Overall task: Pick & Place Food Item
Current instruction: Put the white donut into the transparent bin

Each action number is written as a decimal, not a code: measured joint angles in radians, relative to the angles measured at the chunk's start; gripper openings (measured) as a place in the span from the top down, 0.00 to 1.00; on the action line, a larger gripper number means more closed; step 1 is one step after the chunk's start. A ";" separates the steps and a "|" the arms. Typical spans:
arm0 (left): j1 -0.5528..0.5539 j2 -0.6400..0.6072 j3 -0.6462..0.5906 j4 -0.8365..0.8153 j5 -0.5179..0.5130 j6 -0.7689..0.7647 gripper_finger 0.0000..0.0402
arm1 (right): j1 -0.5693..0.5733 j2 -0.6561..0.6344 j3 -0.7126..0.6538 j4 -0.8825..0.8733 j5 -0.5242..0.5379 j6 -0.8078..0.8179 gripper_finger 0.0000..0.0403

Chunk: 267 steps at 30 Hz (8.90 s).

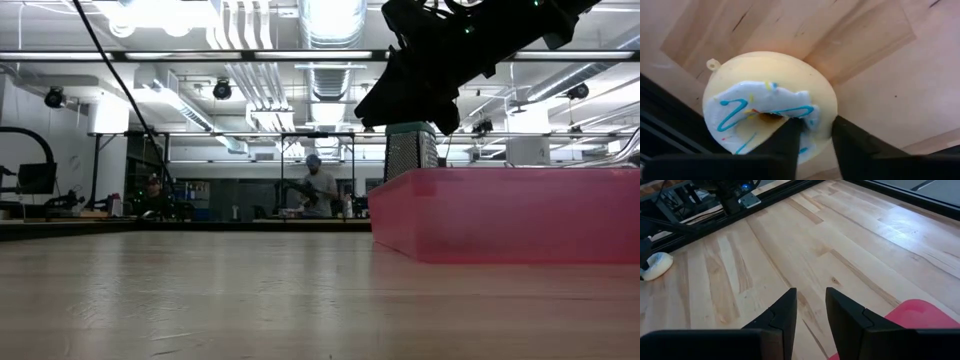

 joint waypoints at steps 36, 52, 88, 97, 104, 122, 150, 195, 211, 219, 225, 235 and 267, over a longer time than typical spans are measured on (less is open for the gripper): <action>0.019 -0.269 0.007 -0.006 -0.312 0.217 0.95 | 0.000 0.000 0.000 -0.002 0.000 0.001 0.78; 0.027 -0.652 0.000 0.015 -1.074 0.695 0.94 | 0.000 0.000 0.000 -0.002 -0.001 0.001 0.81; 0.562 -0.770 -0.285 0.725 -0.413 1.778 0.94 | 0.002 0.000 0.000 -0.008 -0.008 0.154 0.80; 0.871 -0.762 -0.485 1.084 0.029 1.836 0.94 | 0.002 0.000 0.000 -0.008 -0.009 0.038 0.79; 0.963 -0.759 -0.529 1.131 0.160 1.975 0.94 | -0.001 0.000 0.000 -0.004 -0.005 -0.159 0.76; 1.009 -0.602 -0.468 1.144 0.213 2.145 0.94 | -0.001 0.000 0.000 0.027 -0.001 -0.419 0.84; 1.041 -0.527 -0.393 1.138 0.266 2.171 0.94 | -0.001 -0.001 0.011 0.053 -0.002 -0.411 0.63; 1.042 -0.527 -0.394 1.138 0.273 2.171 0.94 | 0.013 -0.001 0.063 0.163 -0.224 -0.507 0.57; 1.042 -0.527 -0.371 1.139 0.366 2.171 0.94 | 0.013 -0.001 0.062 0.110 -0.372 -0.453 0.58; 1.041 -0.524 -0.374 1.138 0.373 2.171 0.94 | 0.013 -0.001 0.062 0.153 -0.372 -0.472 0.58; 1.041 -0.512 -0.375 1.138 0.374 2.170 0.94 | 0.013 -0.001 0.062 0.218 -0.371 -0.479 0.58; 1.040 -0.478 -0.375 1.162 0.381 2.167 0.94 | 0.013 -0.001 0.062 0.277 -0.371 -0.478 0.58; 1.041 -0.490 -0.376 1.164 0.380 2.163 0.94 | 0.013 -0.001 0.062 0.194 -0.398 -0.440 0.54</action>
